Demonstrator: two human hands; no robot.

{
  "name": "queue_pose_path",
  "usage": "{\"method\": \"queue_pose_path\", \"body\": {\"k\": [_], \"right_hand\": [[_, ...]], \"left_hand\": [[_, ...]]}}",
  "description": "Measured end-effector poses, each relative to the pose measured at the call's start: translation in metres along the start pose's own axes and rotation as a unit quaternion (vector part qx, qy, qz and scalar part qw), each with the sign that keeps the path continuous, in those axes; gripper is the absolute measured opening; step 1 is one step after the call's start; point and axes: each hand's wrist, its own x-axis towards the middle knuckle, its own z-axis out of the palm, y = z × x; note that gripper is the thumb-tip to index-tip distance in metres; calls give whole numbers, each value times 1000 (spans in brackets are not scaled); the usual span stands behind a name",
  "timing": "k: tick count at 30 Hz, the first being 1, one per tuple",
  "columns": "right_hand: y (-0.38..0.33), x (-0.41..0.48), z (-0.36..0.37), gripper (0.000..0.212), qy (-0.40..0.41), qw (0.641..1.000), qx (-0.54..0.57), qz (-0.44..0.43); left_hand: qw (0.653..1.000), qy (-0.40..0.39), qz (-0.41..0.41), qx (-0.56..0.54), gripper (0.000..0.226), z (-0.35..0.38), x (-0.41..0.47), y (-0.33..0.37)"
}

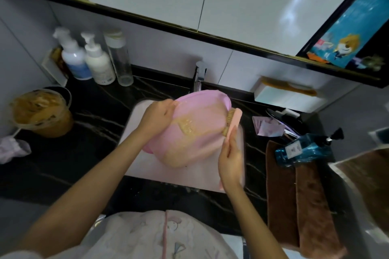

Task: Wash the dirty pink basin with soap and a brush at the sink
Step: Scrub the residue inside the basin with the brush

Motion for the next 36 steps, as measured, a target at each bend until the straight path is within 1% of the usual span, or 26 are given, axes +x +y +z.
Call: {"method": "queue_pose_path", "body": {"k": [2, 4, 5, 6, 7, 8, 9, 10, 11, 12, 14, 16, 18, 19, 20, 21, 23, 24, 25, 26, 27, 29, 31, 33, 34, 36], "right_hand": [[2, -25, 9, 54, -43, 991, -50, -116], [25, -34, 0, 60, -114, 953, -145, -240], [39, -26, -7, 62, -138, 931, -182, -284], [50, -15, -17, 59, -134, 923, -203, -299], [51, -7, -21, 55, -97, 932, -208, -282], [48, 0, -23, 51, -48, 952, -205, -221], [39, 6, -24, 50, -9, 975, -180, -128], [31, 11, -20, 49, 18, 988, -147, -52], [21, 13, -12, 49, 15, 993, -114, -4], [12, 11, -6, 51, 5, 995, -95, -5], [-3, -4, -1, 54, -32, 985, -118, -123], [4, -19, -13, 54, -128, 945, -166, -251], [16, -15, -34, 56, -176, 907, -226, -307], [17, -9, -42, 56, -160, 912, -237, -293], [13, -4, -47, 56, -129, 929, -237, -253], [7, 0, -49, 54, -100, 947, -233, -199], [-8, 5, -37, 51, -85, 972, -200, -85], [-18, 2, -30, 51, -78, 979, -178, -53], [-27, -4, -23, 52, -80, 979, -175, -66], [-31, -16, -18, 55, -95, 970, -190, -122], [-31, -30, -14, 58, -124, 952, -206, -190], [-10, -45, -16, 61, -178, 897, -271, -301], [5, -37, -27, 61, -188, 875, -306, -325], [1, -26, -34, 58, -156, 899, -297, -282], [-10, -19, -35, 55, -123, 921, -285, -234], [-35, -1, -33, 51, -82, 957, -263, -89]], "left_hand": [[1000, -1, 6, 4, 30, 0, 1, 0], [1000, -10, 16, 12, 29, 3, 3, 1], [1000, -14, 18, 17, 29, 3, 2, 0], [999, -18, 23, 15, 29, 5, 4, 4], [999, -17, 23, 15, 29, 5, 4, 4], [1000, -14, 21, 11, 30, 4, 4, 4], [1000, -11, 21, 8, 30, 4, 5, 5], [1000, -10, 22, 8, 30, 5, 5, 6], [1000, -12, 22, 15, 31, 4, 5, 7], [1000, -12, 20, 16, 31, 4, 4, 7], [1000, -15, 12, 1, 34, 2, 4, 6], [1000, -21, 7, -17, 40, -2, 5, 3], [999, -28, 4, -30, 41, -3, 4, 3], [999, -31, -1, -35, 41, -3, 4, 3], [999, -31, -6, -37, 39, -2, 4, 5], [999, -31, -10, -41, 38, 0, 3, 8], [999, -33, -14, -38, 38, 3, 2, 12], [999, -33, -18, -38, 39, 3, 3, 11], [998, -31, -21, -42, 41, 3, 4, 11], [998, -31, -23, -50, 44, 2, 4, 9], [998, -30, -22, -56, 46, -1, 4, 7], [997, -40, -20, -70, 46, -5, 6, 6], [994, -54, -24, -89, 46, -6, 7, 4], [992, -58, -33, -106, 50, -6, 7, 5], [991, -64, -33, -110, 53, -5, 6, 4], [991, -78, -29, -107, 50, -1, 2, 4]]}}
